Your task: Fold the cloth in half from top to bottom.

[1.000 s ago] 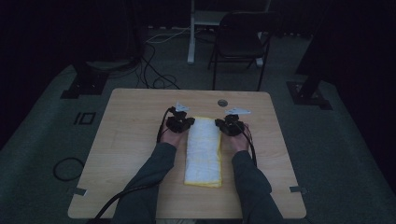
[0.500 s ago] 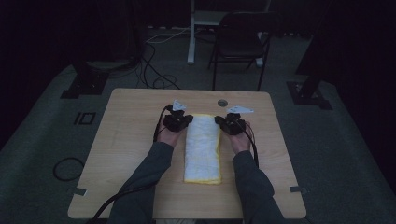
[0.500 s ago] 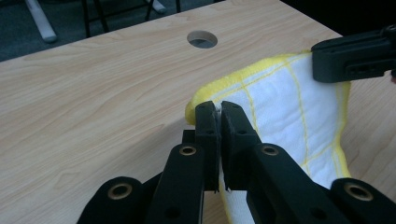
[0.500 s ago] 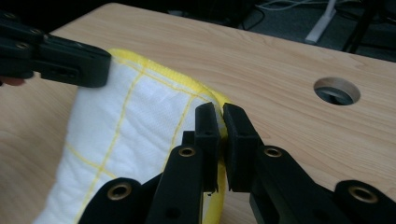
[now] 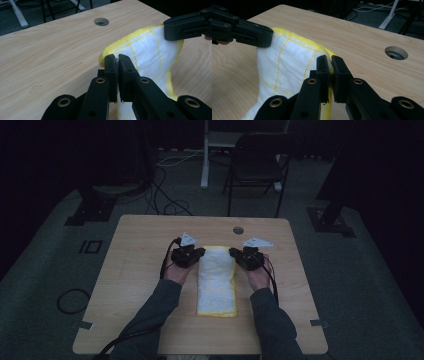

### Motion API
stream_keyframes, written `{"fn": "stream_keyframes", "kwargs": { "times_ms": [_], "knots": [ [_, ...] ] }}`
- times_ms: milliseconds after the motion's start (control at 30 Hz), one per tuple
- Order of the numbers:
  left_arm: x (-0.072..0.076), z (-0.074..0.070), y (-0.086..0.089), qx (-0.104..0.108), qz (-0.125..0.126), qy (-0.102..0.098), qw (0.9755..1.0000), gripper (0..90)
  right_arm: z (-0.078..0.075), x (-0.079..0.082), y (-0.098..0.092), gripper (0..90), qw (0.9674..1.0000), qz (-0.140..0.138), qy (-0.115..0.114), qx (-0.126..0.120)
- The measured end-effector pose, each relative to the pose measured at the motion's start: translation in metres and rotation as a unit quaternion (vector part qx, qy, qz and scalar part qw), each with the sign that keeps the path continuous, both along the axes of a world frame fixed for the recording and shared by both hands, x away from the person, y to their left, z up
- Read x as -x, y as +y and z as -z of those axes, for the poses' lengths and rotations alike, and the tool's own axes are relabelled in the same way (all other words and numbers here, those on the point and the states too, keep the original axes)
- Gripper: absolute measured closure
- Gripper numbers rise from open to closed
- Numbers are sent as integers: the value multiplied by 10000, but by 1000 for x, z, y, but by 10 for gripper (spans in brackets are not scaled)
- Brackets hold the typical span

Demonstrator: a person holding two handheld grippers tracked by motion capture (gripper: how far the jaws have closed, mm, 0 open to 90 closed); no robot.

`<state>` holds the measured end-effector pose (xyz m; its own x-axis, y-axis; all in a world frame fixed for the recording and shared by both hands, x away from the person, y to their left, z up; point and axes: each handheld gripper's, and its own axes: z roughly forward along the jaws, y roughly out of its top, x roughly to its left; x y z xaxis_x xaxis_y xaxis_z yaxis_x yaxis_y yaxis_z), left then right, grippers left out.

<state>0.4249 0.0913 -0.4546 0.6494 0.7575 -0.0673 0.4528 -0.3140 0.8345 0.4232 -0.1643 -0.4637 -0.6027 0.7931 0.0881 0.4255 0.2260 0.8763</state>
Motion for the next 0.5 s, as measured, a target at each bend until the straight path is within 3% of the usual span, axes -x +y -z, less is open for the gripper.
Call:
{"fn": "stream_keyframes", "kwargs": {
  "times_ms": [500],
  "knots": [
    [28,-2,4,53,146,-51,9999,868,-3,30,-4,855,9998,-169,-77,-35]
  ]
}}
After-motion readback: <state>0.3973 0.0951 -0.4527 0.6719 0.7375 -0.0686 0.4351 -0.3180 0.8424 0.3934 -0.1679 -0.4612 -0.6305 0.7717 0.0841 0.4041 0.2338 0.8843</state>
